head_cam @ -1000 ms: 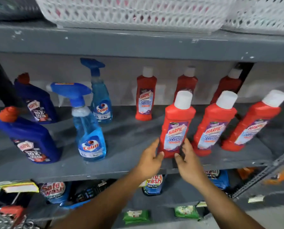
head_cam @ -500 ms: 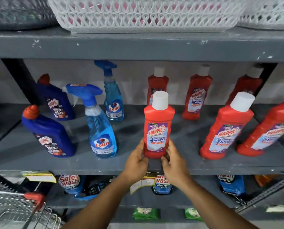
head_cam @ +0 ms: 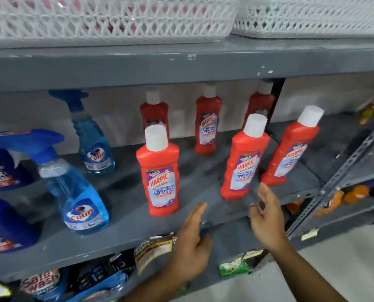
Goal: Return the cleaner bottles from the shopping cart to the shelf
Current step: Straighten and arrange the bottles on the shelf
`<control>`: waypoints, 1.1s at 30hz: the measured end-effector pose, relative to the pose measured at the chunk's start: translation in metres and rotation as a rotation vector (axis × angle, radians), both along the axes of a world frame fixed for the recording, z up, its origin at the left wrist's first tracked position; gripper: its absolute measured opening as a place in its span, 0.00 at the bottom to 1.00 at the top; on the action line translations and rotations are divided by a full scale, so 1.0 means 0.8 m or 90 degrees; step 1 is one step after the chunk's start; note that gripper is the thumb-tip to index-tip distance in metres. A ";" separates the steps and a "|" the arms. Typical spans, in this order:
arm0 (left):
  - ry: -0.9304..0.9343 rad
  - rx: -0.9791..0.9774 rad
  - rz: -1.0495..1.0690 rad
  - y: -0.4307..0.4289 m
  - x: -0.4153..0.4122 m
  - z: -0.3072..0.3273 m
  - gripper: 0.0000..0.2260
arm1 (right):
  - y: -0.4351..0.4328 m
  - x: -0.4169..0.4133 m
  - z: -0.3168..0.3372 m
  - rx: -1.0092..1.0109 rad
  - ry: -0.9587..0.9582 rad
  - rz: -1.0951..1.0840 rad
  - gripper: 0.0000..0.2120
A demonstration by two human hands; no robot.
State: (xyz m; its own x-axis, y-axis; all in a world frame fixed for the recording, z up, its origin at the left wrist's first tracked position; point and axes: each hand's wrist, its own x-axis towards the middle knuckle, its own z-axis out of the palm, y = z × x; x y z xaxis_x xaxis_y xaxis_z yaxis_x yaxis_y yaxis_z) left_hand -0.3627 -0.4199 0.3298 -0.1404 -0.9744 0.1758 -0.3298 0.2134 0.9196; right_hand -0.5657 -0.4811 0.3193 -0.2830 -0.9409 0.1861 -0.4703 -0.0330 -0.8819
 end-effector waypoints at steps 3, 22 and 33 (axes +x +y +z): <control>0.052 0.119 -0.002 -0.057 -0.055 0.011 0.33 | -0.027 -0.013 0.008 0.039 -0.002 0.122 0.35; 0.131 0.076 0.183 -0.092 -0.098 0.005 0.34 | -0.047 -0.011 0.006 0.045 -0.037 0.310 0.34; 0.131 0.220 0.026 -0.145 -0.268 0.023 0.37 | -0.108 -0.188 0.005 0.092 -0.055 0.224 0.40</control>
State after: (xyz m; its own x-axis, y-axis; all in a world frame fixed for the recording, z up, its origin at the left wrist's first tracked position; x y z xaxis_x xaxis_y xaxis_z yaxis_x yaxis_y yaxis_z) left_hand -0.5775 -0.5361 0.3480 -0.0959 -0.9850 -0.1432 -0.1329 -0.1299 0.9826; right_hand -0.7158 -0.5674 0.3231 0.0535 -0.9980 0.0337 -0.3756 -0.0514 -0.9253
